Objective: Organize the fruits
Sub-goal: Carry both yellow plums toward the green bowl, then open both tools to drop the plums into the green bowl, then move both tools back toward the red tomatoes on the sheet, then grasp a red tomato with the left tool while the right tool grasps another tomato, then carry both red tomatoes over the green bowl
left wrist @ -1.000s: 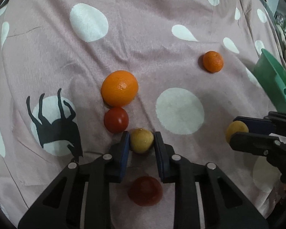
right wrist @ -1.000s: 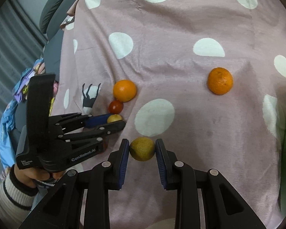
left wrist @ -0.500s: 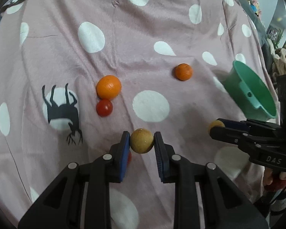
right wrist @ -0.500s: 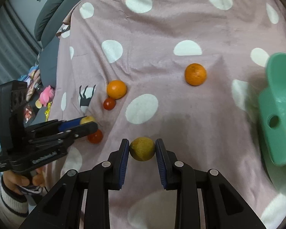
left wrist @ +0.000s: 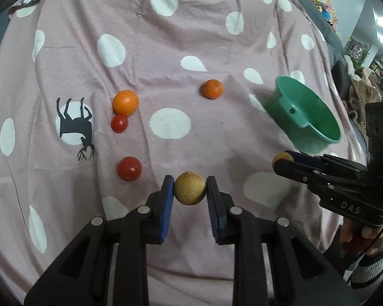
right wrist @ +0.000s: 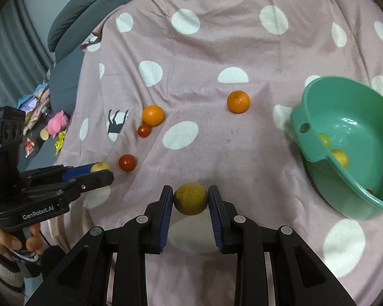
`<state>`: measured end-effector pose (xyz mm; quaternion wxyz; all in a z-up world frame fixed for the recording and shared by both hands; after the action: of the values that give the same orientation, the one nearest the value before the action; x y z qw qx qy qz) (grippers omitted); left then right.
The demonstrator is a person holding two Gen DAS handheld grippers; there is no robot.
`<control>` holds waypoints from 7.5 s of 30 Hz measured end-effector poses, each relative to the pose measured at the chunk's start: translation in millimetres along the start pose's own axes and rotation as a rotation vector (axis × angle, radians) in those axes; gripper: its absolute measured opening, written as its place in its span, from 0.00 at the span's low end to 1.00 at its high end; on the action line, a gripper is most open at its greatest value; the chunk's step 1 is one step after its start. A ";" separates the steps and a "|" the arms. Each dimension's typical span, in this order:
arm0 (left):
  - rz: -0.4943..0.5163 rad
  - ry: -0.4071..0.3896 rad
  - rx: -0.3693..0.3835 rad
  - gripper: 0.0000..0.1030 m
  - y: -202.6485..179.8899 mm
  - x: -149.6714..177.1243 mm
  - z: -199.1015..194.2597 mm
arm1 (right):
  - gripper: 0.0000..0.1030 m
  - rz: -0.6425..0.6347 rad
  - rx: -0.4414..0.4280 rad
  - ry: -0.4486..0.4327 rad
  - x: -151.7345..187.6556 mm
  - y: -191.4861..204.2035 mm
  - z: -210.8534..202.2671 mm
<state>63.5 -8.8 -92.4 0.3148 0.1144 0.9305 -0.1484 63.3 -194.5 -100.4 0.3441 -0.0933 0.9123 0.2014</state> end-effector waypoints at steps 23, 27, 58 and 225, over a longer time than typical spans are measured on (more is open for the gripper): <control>0.105 -0.030 0.078 0.24 -72.8 -17.6 -15.4 | 0.29 0.029 0.047 -0.141 5.9 -17.1 -58.0; 0.131 -0.033 0.095 0.24 -90.2 -28.6 -9.8 | 0.29 0.052 0.060 -0.167 5.9 -29.1 -64.8; 0.335 0.032 0.172 0.24 -206.9 -93.9 99.0 | 0.29 0.207 0.225 -0.281 -5.8 -135.3 -89.2; 0.038 -0.078 0.009 0.29 -29.2 -36.5 -10.1 | 0.29 -0.157 0.009 -0.089 -42.4 24.9 -13.7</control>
<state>77.3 -36.9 -56.2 0.3533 0.1278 0.9143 -0.1510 79.1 -176.6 -55.3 0.3994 -0.1540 0.8869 0.1738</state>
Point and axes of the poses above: each gripper's, at about its wrist camera, not at the fingertips, and z roughly the way its jaws point, y to its left, x to its underside, the point moved 1 cm from there along z, roughly the way its jaws point, and after that the axes turned 2 degrees about -y, right-handed, at the moved point
